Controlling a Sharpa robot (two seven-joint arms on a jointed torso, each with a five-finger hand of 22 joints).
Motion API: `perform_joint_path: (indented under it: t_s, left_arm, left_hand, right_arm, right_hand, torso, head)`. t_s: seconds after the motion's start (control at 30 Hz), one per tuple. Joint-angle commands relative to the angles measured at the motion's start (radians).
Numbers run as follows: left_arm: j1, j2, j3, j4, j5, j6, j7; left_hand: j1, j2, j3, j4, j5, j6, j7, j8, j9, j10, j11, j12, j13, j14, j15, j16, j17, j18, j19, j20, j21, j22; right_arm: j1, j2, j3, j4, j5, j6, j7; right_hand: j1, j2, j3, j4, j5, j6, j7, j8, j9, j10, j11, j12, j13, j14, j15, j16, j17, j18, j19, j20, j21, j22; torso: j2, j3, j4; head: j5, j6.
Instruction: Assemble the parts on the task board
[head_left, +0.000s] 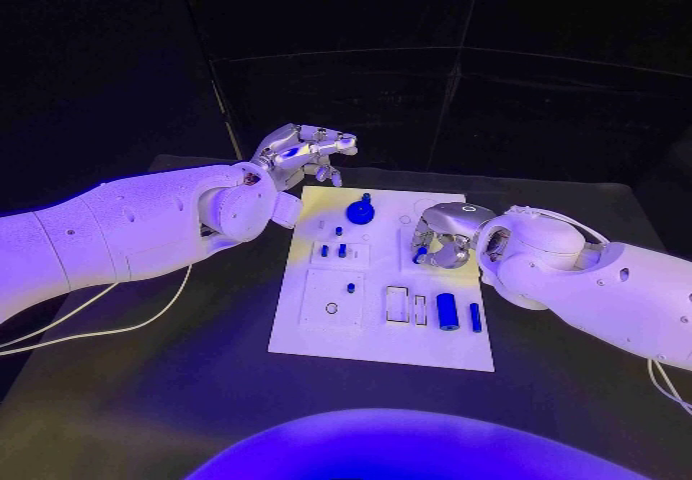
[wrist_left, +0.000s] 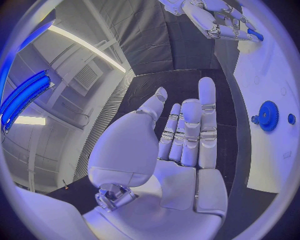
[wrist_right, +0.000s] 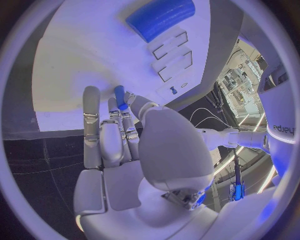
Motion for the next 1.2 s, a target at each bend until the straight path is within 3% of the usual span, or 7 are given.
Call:
perform_joint_path:
  t_s: [0.03,0.43,0.67,1.0,1.2]
  left_arm:
    - [0.002,-0.001,0.001,0.003,0.003,0.012,0.003]
    - [0.002,-0.003,0.001,0.003,0.003,0.011,0.004]
    - [0.002,-0.003,0.001,0.004,0.003,0.012,0.003]
    - [0.002,-0.002,0.001,0.007,0.003,0.012,0.002]
    - [0.003,0.005,0.001,0.007,0.003,0.013,0.002]
  left_hand:
    - [0.005,0.003,-0.008,0.0,0.001,-0.006,-0.003,0.005,0.0,-0.005,-0.002,0.003,0.001,-0.005,-0.002,-0.004,-0.001,0.011,0.001,0.005,-0.003,-0.001]
    - [0.005,0.004,-0.009,0.0,0.0,-0.007,-0.002,0.005,-0.001,-0.006,-0.002,0.004,0.001,-0.006,-0.001,-0.004,-0.002,0.011,0.001,0.005,-0.004,-0.001]
    - [0.005,0.004,-0.009,0.0,0.0,-0.007,-0.002,0.005,-0.001,-0.006,-0.002,0.004,0.001,-0.006,-0.001,-0.004,-0.002,0.011,0.001,0.005,-0.004,-0.001]
    - [0.006,0.004,-0.01,0.001,0.0,-0.008,-0.002,0.005,-0.001,-0.007,-0.001,0.004,0.001,-0.007,-0.001,-0.004,-0.002,0.011,0.001,0.005,-0.004,-0.002]
    - [0.006,0.004,-0.01,0.001,0.0,-0.008,-0.002,0.005,-0.001,-0.007,-0.001,0.004,0.001,-0.007,-0.001,-0.004,-0.002,0.011,0.001,0.005,-0.004,-0.002]
  right_arm:
    - [0.0,-0.006,0.0,0.009,-0.028,-0.049,0.013]
    - [0.0,-0.057,0.001,0.102,-0.004,-0.146,0.033]
    - [0.001,-0.066,0.002,0.172,0.02,-0.166,0.04]
    - [-0.001,0.029,0.002,0.193,0.051,-0.151,0.068]
    - [-0.021,0.107,0.001,0.175,0.038,-0.143,0.091]
  right_hand:
    - [0.024,0.012,0.023,-0.014,-0.012,0.013,0.0,0.005,0.002,0.029,-0.014,-0.001,0.005,0.026,-0.008,0.009,0.006,0.006,0.004,-0.009,0.01,0.009]
    - [0.03,0.009,0.06,-0.041,-0.012,0.022,0.0,0.002,0.0,0.044,-0.014,-0.011,0.005,0.028,-0.01,0.016,0.015,0.004,0.005,-0.012,0.032,0.03]
    - [0.026,0.005,0.075,-0.052,-0.008,0.023,0.001,-0.001,-0.001,0.049,-0.013,-0.018,0.005,0.028,-0.009,0.019,0.018,0.003,0.003,-0.012,0.042,0.04]
    - [0.024,0.003,0.078,-0.055,-0.008,0.023,0.002,-0.002,-0.002,0.05,-0.013,-0.02,0.005,0.027,-0.009,0.017,0.014,0.004,0.0,-0.012,0.043,0.037]
    - [0.022,0.003,0.081,-0.056,-0.007,0.023,0.002,-0.002,-0.002,0.05,-0.012,-0.021,0.005,0.027,-0.009,0.017,0.013,0.004,-0.002,-0.011,0.043,0.036]
  torso:
    - [0.0,0.0005,-0.0022]
    - [-0.002,-0.0017,-0.0002]
    - [0.0,-0.0022,0.0021]
    - [0.001,-0.0017,0.0025]
    - [0.0,-0.0026,0.0038]
  head:
    - [-0.003,0.002]
    - [-0.007,0.007]
    - [-0.003,0.009]
    - [0.015,0.002]
    - [0.024,0.0]
